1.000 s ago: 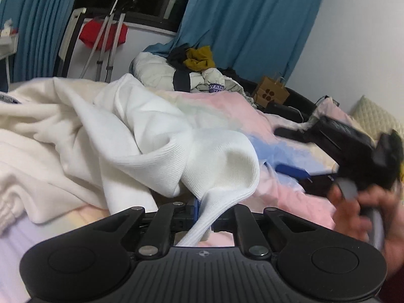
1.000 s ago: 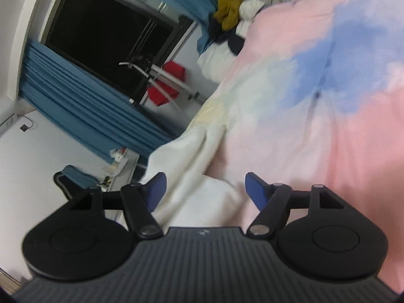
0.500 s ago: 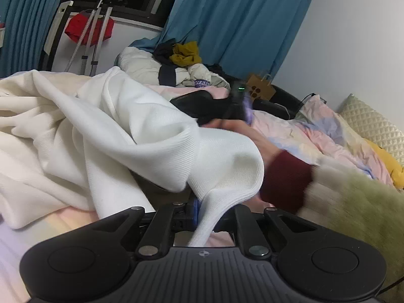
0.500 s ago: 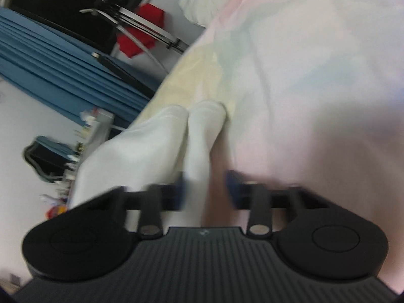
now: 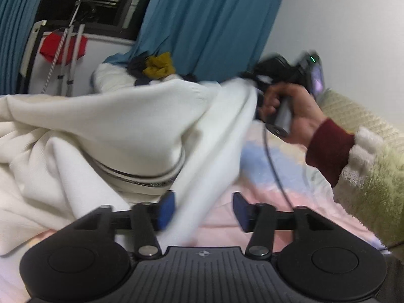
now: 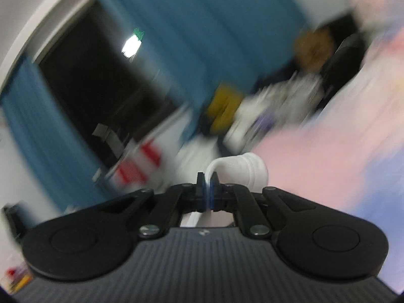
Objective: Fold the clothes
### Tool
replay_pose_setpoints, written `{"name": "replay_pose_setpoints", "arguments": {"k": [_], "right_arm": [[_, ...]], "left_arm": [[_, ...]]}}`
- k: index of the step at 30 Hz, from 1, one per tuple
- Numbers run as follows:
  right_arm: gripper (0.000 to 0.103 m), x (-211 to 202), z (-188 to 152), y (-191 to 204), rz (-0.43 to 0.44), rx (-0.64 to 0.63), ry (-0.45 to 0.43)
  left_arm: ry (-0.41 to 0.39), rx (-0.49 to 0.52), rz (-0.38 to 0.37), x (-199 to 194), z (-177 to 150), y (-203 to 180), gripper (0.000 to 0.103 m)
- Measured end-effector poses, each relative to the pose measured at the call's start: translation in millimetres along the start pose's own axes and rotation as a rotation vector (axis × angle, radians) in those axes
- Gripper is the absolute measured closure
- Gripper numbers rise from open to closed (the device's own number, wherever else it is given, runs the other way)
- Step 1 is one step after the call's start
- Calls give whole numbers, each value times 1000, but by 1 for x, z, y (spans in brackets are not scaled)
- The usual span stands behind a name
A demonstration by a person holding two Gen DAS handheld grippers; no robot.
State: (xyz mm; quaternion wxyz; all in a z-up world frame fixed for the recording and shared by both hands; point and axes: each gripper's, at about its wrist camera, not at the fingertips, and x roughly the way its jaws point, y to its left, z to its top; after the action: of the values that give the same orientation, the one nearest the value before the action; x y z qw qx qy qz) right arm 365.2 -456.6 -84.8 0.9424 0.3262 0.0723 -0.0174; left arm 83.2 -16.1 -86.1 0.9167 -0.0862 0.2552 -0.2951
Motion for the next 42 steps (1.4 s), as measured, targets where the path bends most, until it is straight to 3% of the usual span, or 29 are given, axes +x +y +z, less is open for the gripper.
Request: {"name": "replay_pose_setpoints", "arguments": {"k": [3, 5, 8, 11, 14, 17, 20, 25, 29, 32, 34, 36, 39, 42], "right_arm": [[97, -48, 28, -57, -185, 61, -106], [97, -69, 29, -101, -313, 150, -88], [97, -90, 6, -166, -425, 279, 16], [97, -96, -20, -203, -513, 278, 141], [97, -94, -17, -217, -522, 279, 185], [97, -93, -21, -203, -507, 220, 145], [97, -87, -25, -195, -530, 129, 138], [97, -89, -28, -201, -514, 187, 120], [97, -83, -30, -199, -504, 194, 95], [97, -80, -29, -195, -492, 179, 73], [97, -79, -28, -193, -489, 172, 66], [97, -79, -27, -193, -488, 175, 63], [97, -78, -27, -196, -488, 186, 67], [97, -79, -27, -200, -491, 208, 78]], "left_arm": [[-15, -54, -21, -10, 1, 1, 29], [-18, -110, -15, -18, 2, 8, 26], [-5, -246, 48, -32, 2, 32, 26], [40, -493, 145, -44, -4, 68, 22], [87, -758, 210, -54, -17, 106, 22], [46, -1011, 205, -64, -40, 136, 21], [6, -1179, 236, -66, -59, 154, 21], [-133, -1307, 296, -66, -71, 181, 21], [-244, -1311, 353, -77, -69, 190, 26], [-266, -1322, 403, -84, -66, 197, 45], [-258, -1345, 409, -88, -65, 202, 71], [-258, -1328, 424, -98, -57, 202, 82], [-262, -1299, 452, -126, -39, 199, 91], [-361, -1198, 534, -191, -11, 196, 95]]}}
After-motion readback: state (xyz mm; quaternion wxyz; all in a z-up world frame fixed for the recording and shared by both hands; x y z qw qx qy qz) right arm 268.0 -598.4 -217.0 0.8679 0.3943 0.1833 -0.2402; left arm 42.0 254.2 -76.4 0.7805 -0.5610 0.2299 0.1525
